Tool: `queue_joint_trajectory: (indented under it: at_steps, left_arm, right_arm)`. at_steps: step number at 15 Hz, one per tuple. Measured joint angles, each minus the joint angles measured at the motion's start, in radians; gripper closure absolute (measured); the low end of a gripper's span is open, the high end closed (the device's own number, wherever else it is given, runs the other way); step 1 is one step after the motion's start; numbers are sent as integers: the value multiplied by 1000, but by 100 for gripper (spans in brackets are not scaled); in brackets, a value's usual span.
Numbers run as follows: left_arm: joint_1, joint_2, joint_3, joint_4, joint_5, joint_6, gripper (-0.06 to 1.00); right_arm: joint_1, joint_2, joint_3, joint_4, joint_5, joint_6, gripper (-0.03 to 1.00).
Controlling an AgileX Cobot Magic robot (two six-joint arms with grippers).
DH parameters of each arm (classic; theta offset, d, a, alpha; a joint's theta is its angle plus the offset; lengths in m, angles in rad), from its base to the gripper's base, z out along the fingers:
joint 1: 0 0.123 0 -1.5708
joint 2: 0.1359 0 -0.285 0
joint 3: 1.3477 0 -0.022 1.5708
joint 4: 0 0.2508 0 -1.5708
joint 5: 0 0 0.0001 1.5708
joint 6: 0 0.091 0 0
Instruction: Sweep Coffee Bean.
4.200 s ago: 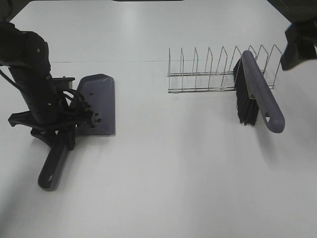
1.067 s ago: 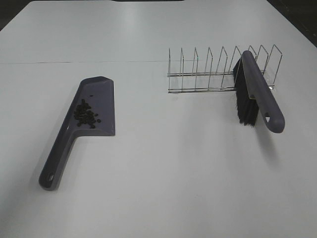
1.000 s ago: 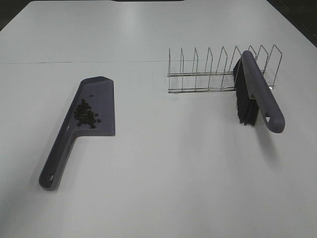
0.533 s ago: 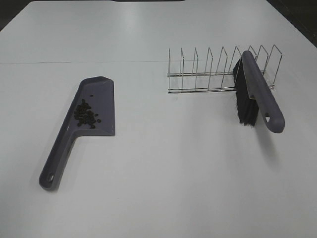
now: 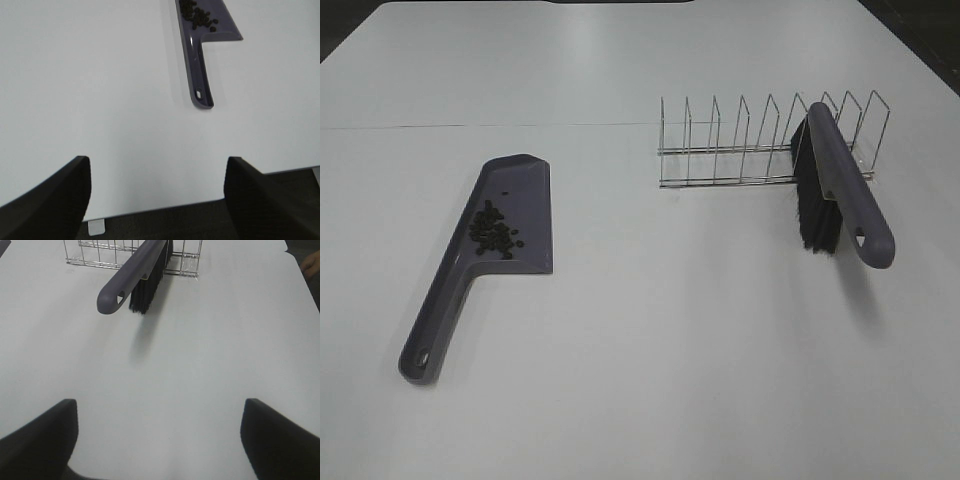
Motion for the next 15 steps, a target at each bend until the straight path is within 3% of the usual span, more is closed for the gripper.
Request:
queue_joint_trajectory:
  at_steps: [4, 6, 7, 8, 15]
  left_arm:
    - [0, -152, 21, -14, -75, 53, 26]
    - [0, -169, 42, -73, -112, 126, 25]
    - [0, -170, 43, -85, -117, 142, 23]
    - [0, -172, 44, -103, -118, 167, 14]
    - [0, -173, 44, -77, -124, 133, 11]
  right_arm:
    - [0, 0, 0, 0, 0, 0, 19]
    - [0, 0, 0, 0, 0, 0, 19]
    - [0, 0, 0, 0, 0, 0, 19]
    - [0, 0, 0, 0, 0, 0, 19]
    - [0, 0, 0, 0, 0, 0, 19]
